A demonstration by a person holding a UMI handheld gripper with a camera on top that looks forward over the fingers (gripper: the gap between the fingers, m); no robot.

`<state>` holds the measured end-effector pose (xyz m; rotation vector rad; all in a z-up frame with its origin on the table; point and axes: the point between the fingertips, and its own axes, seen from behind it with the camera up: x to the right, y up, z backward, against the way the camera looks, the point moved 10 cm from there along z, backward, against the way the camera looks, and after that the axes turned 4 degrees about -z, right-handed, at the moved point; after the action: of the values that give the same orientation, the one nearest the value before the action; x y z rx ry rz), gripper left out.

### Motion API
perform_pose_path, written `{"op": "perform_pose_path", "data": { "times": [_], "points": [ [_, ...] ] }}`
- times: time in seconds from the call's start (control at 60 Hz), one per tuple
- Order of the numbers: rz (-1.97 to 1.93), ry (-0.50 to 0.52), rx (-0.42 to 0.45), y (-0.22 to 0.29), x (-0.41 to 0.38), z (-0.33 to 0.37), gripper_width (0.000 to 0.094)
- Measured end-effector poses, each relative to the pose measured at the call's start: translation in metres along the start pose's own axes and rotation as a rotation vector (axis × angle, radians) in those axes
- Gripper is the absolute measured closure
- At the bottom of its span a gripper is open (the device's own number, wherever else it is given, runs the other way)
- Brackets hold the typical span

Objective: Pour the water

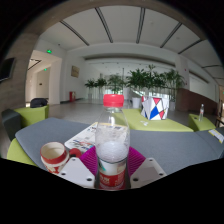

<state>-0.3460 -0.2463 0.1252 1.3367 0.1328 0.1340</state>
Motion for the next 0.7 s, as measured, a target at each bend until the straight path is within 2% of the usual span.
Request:
{"op": "perform_pose_path", "data": {
  "times": [0.083, 0.15, 0.167, 0.267, 0.367, 0.4, 0.483, 0.7],
  "points": [
    [-0.006, 0.001, 0.020, -0.012, 0.018, -0.013, 0.0584],
    [-0.013, 0.001, 0.019, -0.008, 0.015, -0.010, 0.0536],
    [-0.016, 0.001, 0.015, -0.008, 0.015, -0.010, 0.0490],
    [-0.021, -0.010, -0.031, -0.005, 0.016, -0.013, 0.0381],
    [-0.015, -0.021, -0.063, 0.001, 0.015, -0.004, 0.0064],
    [0.000, -0.033, -0.076, 0.002, 0.014, 0.000, 0.0104],
    [0.020, -0.056, -0.099, 0.009, 0.011, 0.022, 0.0070],
    [0.007, -0.094, -0.125, 0.029, -0.009, 0.114, 0.0087]
  ]
}}
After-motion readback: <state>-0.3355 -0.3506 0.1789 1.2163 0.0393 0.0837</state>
